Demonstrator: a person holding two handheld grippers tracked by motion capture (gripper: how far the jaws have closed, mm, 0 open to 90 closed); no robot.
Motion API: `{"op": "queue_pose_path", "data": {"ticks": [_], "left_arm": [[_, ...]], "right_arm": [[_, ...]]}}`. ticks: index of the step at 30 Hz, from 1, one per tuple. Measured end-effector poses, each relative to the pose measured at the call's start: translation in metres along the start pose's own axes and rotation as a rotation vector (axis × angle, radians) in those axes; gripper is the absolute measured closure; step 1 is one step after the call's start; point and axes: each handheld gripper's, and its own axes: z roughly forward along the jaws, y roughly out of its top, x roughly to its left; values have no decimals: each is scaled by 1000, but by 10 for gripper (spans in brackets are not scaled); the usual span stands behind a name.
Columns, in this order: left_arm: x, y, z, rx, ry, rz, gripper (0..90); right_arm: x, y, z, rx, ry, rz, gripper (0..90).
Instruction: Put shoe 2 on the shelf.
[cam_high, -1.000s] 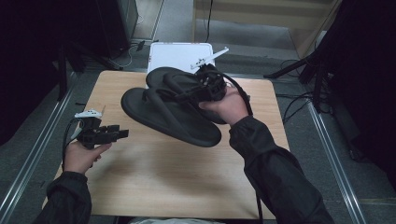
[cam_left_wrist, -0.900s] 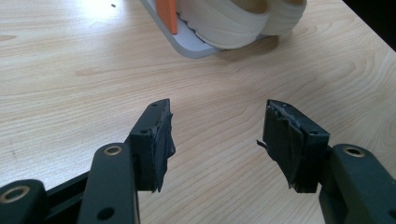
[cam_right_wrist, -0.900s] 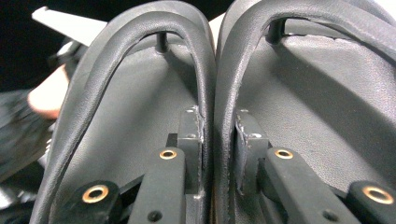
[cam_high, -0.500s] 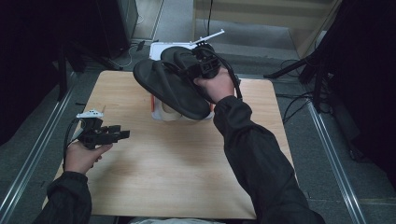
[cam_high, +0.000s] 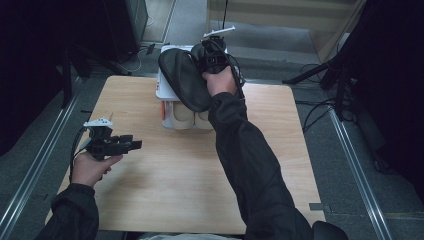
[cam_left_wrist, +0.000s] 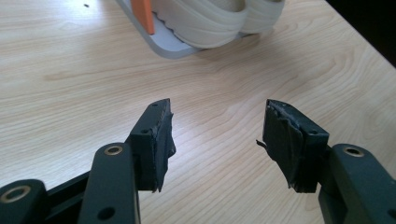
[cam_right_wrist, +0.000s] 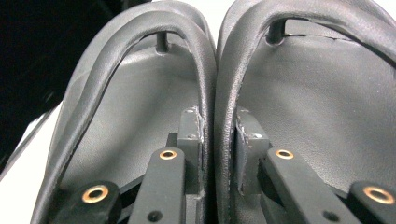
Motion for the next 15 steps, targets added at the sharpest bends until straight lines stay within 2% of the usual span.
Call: {"op": "queue_pose_path", "data": {"ticks": [1,5,10,15], "left_arm": [[-1,0,0,3,0,3,431],[-1,1,1,9,-9,7,432],[-1,1,2,-5,-23,-3,433],[-1,1,2,4,-29,1,434]], "right_arm": [[1,1,3,-3,-14,8,767],[3,4,13,-30,-52,94,765],[8,8,24,-74,-90,135,764],[15,13,31,-87,-133,172,763]]}}
